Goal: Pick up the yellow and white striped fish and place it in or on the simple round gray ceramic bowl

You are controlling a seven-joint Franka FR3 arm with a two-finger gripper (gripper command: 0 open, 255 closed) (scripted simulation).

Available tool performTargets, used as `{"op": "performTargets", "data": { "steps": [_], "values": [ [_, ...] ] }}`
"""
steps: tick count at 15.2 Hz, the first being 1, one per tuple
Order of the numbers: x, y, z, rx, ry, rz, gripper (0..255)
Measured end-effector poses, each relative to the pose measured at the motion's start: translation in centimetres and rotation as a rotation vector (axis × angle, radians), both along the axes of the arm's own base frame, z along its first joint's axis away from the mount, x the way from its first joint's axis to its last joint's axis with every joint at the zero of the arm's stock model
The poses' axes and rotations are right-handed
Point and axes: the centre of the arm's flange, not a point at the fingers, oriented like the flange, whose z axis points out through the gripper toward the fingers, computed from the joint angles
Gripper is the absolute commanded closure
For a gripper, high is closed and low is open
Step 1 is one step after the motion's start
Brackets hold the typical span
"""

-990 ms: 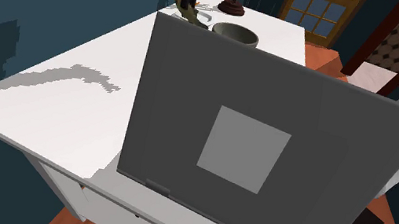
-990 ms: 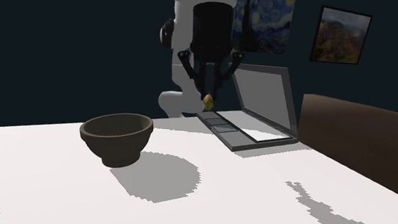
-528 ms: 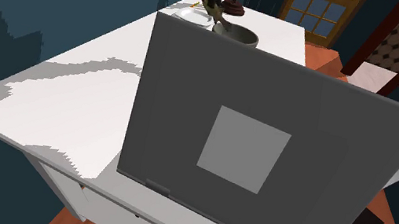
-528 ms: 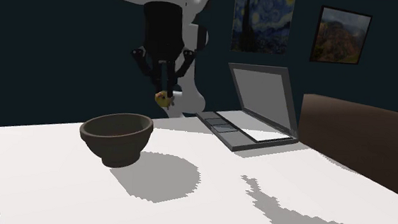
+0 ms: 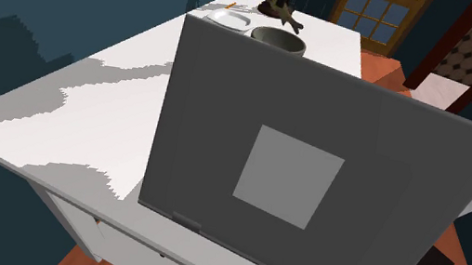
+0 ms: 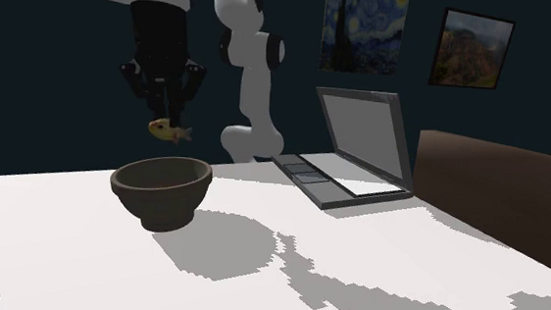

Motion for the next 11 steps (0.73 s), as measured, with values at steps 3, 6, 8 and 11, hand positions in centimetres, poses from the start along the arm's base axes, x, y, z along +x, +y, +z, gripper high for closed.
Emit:
{"op": "performTargets", "data": {
  "steps": [3,6,8,11],
  "values": [
    [0.4,-1.9,-1.0,0.000,0.000,0.001,255],
    [0.4,-2.1,-2.5,0.000,0.000,0.002,255],
    [0.5,-2.0,-3.5,0.000,0.000,0.003,255],
    [0.4,-2.0,-5.2,0.000,0.000,0.003,255]
  ]
}}
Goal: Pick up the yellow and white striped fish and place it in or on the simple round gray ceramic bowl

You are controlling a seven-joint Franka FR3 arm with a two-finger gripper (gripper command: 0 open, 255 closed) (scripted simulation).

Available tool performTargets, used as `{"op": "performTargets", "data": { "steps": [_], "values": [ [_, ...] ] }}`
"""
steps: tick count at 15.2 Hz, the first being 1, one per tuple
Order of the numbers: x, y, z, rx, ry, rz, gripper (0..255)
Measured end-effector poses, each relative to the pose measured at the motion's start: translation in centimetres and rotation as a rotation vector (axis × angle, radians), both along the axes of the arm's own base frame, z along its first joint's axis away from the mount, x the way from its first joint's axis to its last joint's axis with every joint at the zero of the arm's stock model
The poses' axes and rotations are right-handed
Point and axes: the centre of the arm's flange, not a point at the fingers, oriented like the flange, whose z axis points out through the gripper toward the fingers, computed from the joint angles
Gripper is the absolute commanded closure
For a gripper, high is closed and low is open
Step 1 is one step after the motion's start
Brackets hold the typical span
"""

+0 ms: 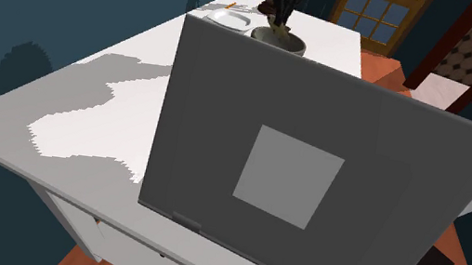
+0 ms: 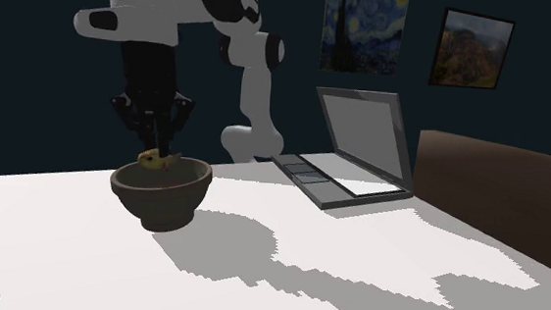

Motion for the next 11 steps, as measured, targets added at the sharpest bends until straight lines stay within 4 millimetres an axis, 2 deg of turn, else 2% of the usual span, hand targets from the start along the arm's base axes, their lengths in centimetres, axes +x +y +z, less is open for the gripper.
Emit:
{"op": "performTargets", "data": {
  "steps": [4,10,11],
  "values": [
    [0.0,0.0,-1.8,0.000,0.000,0.000,255],
    [-0.1,0.0,-2.0,0.000,-0.001,0.000,255],
    [-0.1,0.0,-2.0,0.000,-0.001,0.000,0]
  ]
}}
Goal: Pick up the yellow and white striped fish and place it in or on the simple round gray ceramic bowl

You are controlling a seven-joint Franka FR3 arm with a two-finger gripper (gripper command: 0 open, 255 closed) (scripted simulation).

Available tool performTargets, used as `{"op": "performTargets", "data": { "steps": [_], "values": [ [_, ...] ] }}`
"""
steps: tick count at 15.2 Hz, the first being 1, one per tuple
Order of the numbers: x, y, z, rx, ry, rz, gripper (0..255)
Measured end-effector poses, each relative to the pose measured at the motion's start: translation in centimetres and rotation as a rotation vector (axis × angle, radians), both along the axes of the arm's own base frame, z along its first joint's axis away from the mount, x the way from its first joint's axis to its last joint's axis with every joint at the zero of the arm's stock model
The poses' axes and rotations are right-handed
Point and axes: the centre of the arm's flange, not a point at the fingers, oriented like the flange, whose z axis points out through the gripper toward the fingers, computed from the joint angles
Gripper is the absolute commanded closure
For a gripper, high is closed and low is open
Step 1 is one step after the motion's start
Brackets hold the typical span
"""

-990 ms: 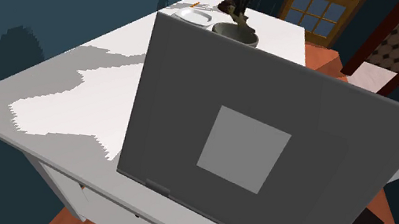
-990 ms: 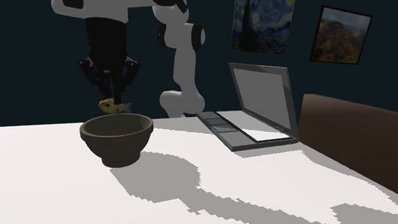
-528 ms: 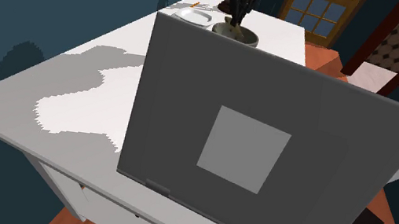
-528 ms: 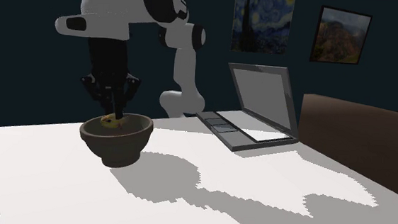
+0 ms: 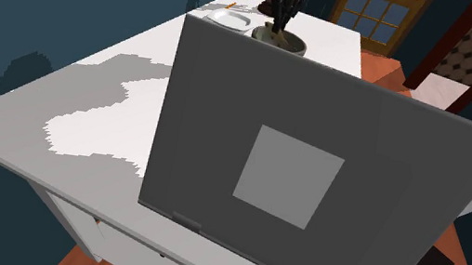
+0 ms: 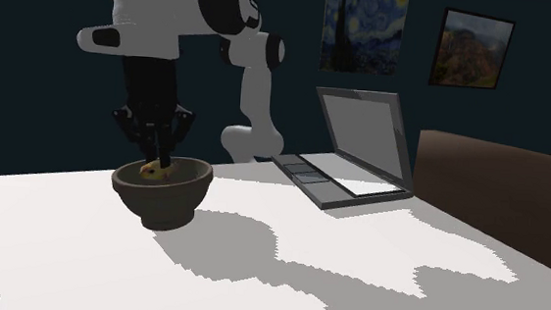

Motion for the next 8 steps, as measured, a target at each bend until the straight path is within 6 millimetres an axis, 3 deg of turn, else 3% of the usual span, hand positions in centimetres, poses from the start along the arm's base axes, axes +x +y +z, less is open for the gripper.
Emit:
{"op": "performTargets", "data": {
  "steps": [6,8],
  "values": [
    [0.0,0.0,0.0,0.000,0.001,0.000,0],
    [0.0,-0.1,1.6,0.000,0.000,0.000,0]
  ]
}}
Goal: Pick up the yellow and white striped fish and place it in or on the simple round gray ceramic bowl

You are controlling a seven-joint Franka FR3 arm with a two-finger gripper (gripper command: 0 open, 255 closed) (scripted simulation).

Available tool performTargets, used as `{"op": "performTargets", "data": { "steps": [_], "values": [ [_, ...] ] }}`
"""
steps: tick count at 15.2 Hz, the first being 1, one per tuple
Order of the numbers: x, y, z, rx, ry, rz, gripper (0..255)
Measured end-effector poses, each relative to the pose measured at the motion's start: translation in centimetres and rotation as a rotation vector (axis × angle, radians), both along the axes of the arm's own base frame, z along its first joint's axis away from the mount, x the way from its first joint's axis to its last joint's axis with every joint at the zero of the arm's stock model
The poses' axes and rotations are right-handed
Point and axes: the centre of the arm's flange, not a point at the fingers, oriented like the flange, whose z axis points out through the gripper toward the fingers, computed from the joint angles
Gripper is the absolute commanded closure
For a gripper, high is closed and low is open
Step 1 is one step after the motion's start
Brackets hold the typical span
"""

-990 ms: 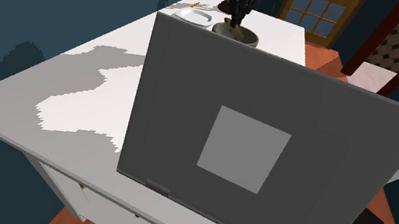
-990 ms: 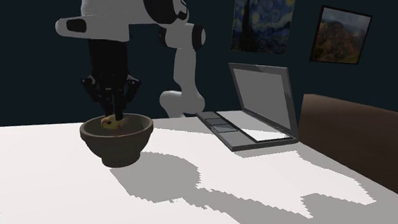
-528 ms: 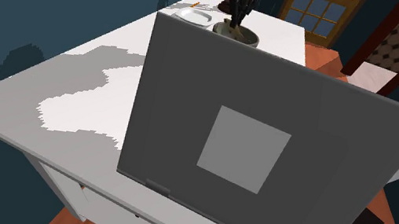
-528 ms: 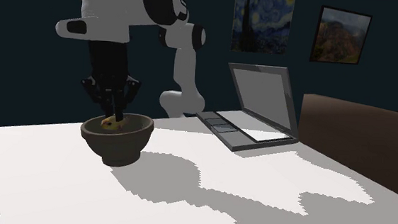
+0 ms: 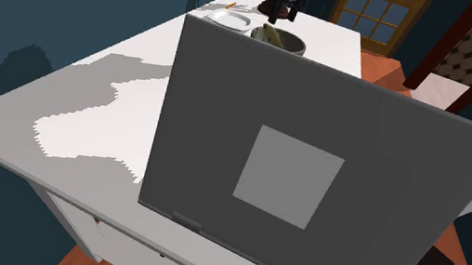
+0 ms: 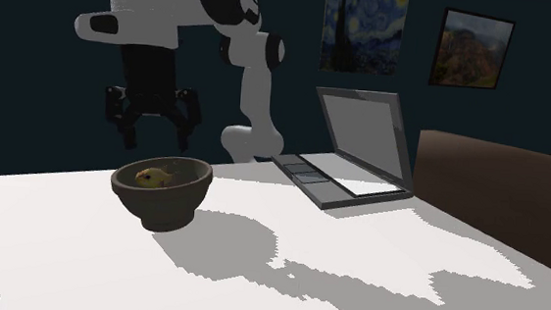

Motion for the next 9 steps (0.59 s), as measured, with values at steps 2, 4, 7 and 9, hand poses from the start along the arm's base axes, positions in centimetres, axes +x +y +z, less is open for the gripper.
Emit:
{"op": "performTargets", "data": {
  "steps": [2,4,7,9],
  "values": [
    [-0.1,0.1,2.3,0.000,-0.001,0.000,0],
    [-0.2,0.0,3.1,0.000,0.000,0.000,0],
    [-0.2,-0.1,3.3,0.000,0.001,0.000,0],
    [-0.2,-0.1,3.3,0.000,0.001,0.000,0]
  ]
}}
